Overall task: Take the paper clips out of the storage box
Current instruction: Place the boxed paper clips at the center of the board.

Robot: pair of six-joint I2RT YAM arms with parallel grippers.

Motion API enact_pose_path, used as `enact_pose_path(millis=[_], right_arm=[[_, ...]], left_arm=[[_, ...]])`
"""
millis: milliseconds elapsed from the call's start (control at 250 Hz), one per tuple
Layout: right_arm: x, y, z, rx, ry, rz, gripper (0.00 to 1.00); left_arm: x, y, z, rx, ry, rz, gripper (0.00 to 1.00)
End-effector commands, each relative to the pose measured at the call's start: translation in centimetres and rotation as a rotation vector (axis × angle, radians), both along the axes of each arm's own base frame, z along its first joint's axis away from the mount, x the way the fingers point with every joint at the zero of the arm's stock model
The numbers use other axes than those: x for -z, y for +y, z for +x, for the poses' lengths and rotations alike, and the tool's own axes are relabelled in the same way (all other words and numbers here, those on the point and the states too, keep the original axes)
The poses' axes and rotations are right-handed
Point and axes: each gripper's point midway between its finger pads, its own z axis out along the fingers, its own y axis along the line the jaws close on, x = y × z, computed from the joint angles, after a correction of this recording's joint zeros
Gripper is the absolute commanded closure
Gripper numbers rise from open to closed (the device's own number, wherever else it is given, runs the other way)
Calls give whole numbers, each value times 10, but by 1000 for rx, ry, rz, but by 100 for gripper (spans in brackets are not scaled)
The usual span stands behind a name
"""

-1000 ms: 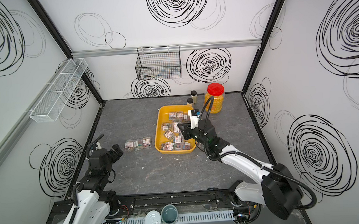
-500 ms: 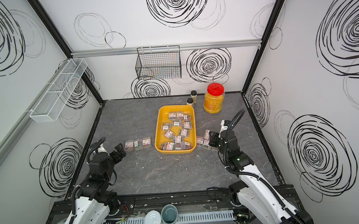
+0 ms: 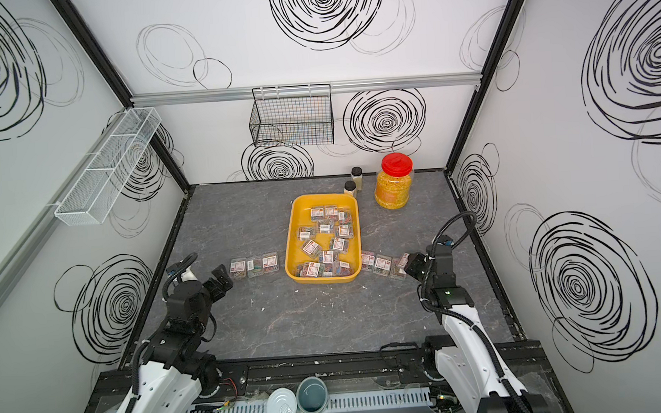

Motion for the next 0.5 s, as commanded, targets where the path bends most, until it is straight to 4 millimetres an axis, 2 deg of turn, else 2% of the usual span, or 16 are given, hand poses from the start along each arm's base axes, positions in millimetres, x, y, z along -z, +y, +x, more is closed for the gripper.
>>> enact_pose_path(millis=[0, 324, 495], right_arm=[[6, -15, -10, 80, 27, 1, 94], [12, -31, -23, 162, 21, 42, 90], [23, -28, -22, 147, 20, 108, 89]], left_arm=[[-2, 2, 1, -18, -13, 3, 1], [-1, 3, 1, -21, -8, 3, 1], [-1, 3, 1, -22, -8, 5, 1]])
